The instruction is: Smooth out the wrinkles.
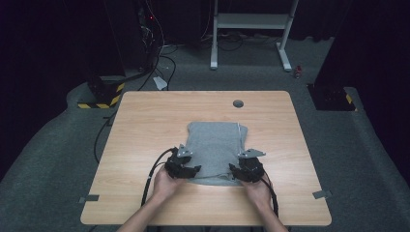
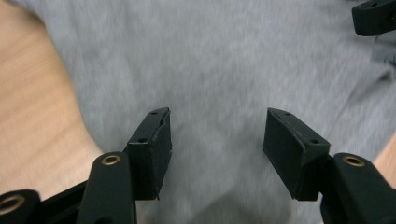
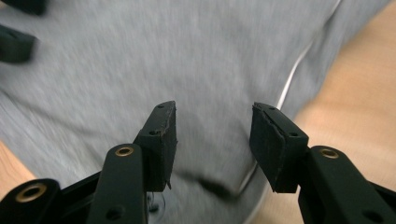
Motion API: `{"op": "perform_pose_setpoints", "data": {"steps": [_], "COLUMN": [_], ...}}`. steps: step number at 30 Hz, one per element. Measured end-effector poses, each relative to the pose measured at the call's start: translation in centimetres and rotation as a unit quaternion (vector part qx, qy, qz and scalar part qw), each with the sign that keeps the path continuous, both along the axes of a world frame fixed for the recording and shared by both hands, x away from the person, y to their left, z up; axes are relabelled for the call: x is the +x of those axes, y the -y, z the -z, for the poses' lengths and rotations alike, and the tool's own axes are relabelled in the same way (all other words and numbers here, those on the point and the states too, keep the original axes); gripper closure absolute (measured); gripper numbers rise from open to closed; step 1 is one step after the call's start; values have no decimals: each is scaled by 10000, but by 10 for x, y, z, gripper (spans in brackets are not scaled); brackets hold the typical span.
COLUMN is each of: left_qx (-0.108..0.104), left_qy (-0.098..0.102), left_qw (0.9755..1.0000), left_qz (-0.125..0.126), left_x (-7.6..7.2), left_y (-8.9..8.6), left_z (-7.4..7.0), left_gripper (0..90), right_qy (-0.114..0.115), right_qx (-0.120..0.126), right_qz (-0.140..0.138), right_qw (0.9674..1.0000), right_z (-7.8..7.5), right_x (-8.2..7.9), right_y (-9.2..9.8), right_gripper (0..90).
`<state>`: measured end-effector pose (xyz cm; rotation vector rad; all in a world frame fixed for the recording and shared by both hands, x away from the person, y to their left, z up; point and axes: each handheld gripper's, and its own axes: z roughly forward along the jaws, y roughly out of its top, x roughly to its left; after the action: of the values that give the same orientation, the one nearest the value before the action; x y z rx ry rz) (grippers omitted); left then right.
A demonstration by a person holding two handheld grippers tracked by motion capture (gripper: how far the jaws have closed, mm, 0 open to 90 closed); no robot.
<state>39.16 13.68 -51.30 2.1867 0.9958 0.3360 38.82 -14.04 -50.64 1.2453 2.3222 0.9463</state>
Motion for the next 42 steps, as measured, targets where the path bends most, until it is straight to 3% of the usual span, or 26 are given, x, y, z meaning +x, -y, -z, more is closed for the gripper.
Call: {"op": "perform_pose_setpoints", "data": {"steps": [1,4,5,6,8,9,12,21,29,34,42], "left_qx": [20,-23,-184,-184,-550,-650,-843,-859,-953,-1185,-1202], "left_qy": [14,86,118,118,62,74,114,233,324,291,342], "left_qw": [10000,10000,9997,9997,9982,9975,9957,9953,9933,9907,9895], "left_qz": [7,-42,-139,-139,-233,-270,-366,-392,-561,-607,-730], "left_x": [-1,-5,-8,-8,-9,-9,-12,-21,-28,-32,-37], "left_y": [-1,-8,-12,-12,-18,-20,-25,-43,-64,-75,-89], "left_z": [1,2,-1,-1,-6,-8,-14,-24,-30,-32,-31], "left_gripper": [413,410,405,404,402,399,395,374,369,360,349], "right_qy": [-40,2,46,46,159,203,208,295,329,407,456], "right_qx": [-92,38,57,57,198,435,599,885,889,947,1035], "right_qz": [11,50,55,55,86,130,173,406,539,625,806], "right_qw": [9999,10000,10000,10000,9996,9988,9978,9948,9940,9927,9903], "right_z": [5,4,1,1,-6,-13,-19,-28,-27,-29,-31], "right_x": [-1,-2,-3,-3,-5,-6,-6,-12,-21,-24,-27], "right_y": [1,5,6,6,9,15,21,45,60,69,84], "right_gripper": [506,500,500,500,499,492,479,464,463,462,457]}}
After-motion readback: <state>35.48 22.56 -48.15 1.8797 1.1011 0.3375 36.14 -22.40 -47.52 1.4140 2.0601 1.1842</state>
